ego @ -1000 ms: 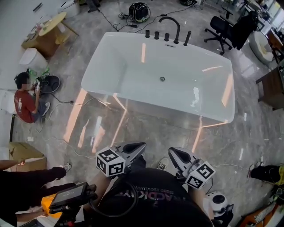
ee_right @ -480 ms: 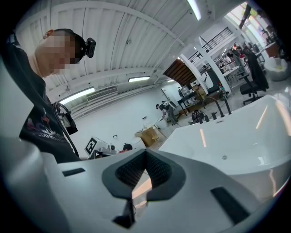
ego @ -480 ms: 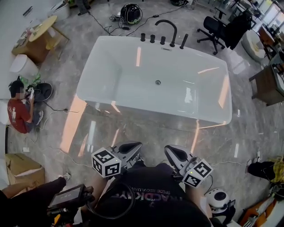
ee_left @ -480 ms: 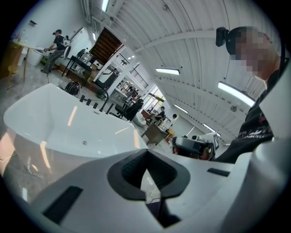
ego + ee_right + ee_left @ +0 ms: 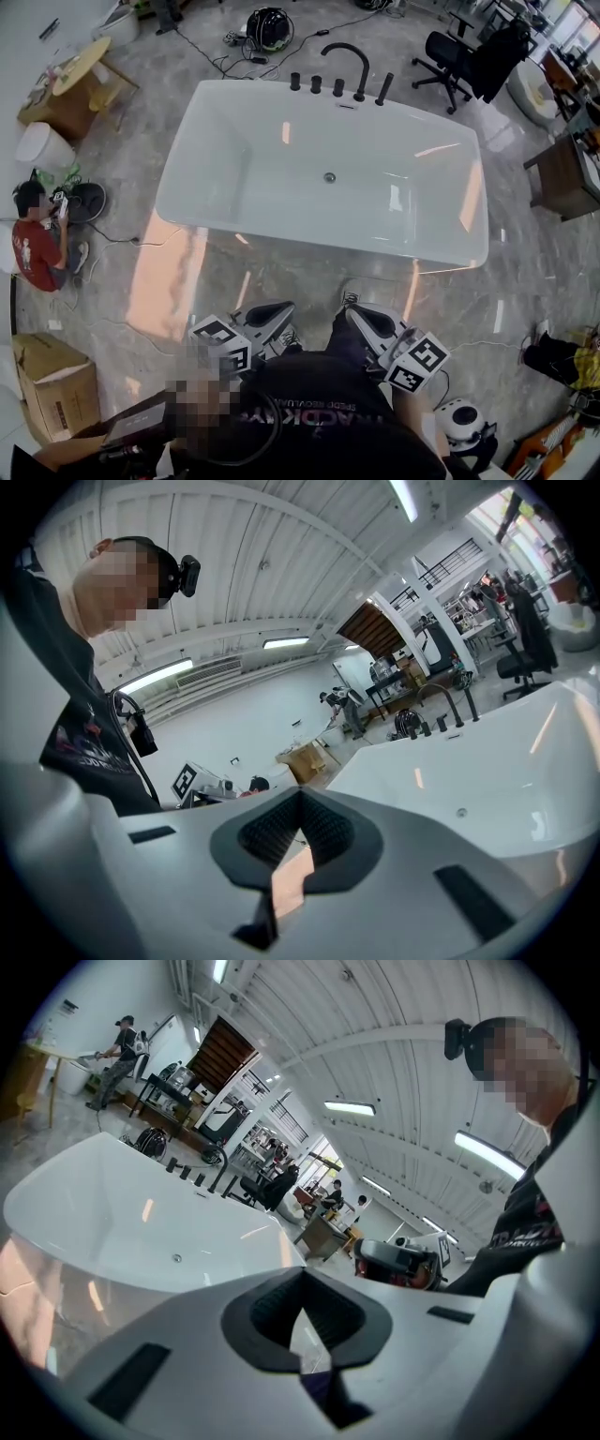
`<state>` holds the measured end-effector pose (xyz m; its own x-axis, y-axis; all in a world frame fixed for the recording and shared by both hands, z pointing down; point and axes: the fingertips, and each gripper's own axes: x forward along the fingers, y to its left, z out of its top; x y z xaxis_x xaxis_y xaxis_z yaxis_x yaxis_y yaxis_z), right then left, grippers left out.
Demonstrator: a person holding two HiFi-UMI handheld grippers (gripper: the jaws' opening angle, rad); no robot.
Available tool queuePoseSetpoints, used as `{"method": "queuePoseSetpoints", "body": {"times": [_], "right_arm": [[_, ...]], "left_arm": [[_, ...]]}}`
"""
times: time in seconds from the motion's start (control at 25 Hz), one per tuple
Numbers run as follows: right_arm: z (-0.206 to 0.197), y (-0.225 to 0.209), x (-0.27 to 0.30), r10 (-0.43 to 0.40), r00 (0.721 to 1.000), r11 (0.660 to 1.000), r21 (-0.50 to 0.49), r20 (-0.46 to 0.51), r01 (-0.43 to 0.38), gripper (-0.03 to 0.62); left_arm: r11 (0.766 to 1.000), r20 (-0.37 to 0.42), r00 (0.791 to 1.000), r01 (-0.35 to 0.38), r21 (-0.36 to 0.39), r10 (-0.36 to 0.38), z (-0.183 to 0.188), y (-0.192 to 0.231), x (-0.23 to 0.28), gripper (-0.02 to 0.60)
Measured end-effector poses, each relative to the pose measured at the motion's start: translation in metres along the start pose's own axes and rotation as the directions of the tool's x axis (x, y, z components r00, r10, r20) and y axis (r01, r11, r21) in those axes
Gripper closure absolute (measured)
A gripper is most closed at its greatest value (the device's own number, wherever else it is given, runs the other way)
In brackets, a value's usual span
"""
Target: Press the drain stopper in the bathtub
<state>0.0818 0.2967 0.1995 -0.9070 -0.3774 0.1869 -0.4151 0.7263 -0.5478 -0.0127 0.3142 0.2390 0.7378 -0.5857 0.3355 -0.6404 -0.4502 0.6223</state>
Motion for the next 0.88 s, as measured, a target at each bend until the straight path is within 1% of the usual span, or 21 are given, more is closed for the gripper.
{"method": "queuePoseSetpoints", "body": {"times": [0.24, 0.4, 0.56, 0.88], "right_arm": [[0.025, -0.037, 0.012, 0.075, 0.997, 0.997, -0.015, -0.02, -0.075, 0.579], [0.051, -0.067, 0.016, 0.132, 0.99, 0.991, -0.017, -0.039, -0.133, 0.579], [0.075, -0.097, 0.017, 0.187, 0.98, 0.982, -0.012, -0.066, -0.188, 0.58], [0.101, -0.149, 0.006, 0.258, 0.96, 0.966, 0.002, -0.108, -0.259, 0.58]], "left_arm": [[0.997, 0.051, 0.996, -0.075, -0.023, 0.076, 0.025, 0.014, 0.026, 0.574], [0.992, 0.087, 0.989, -0.12, -0.035, 0.122, 0.049, 0.017, 0.053, 0.574], [0.986, 0.118, 0.98, -0.155, -0.064, 0.162, 0.073, 0.018, 0.084, 0.574], [0.972, 0.143, 0.963, -0.216, -0.094, 0.228, 0.094, 0.016, 0.137, 0.574]]}}
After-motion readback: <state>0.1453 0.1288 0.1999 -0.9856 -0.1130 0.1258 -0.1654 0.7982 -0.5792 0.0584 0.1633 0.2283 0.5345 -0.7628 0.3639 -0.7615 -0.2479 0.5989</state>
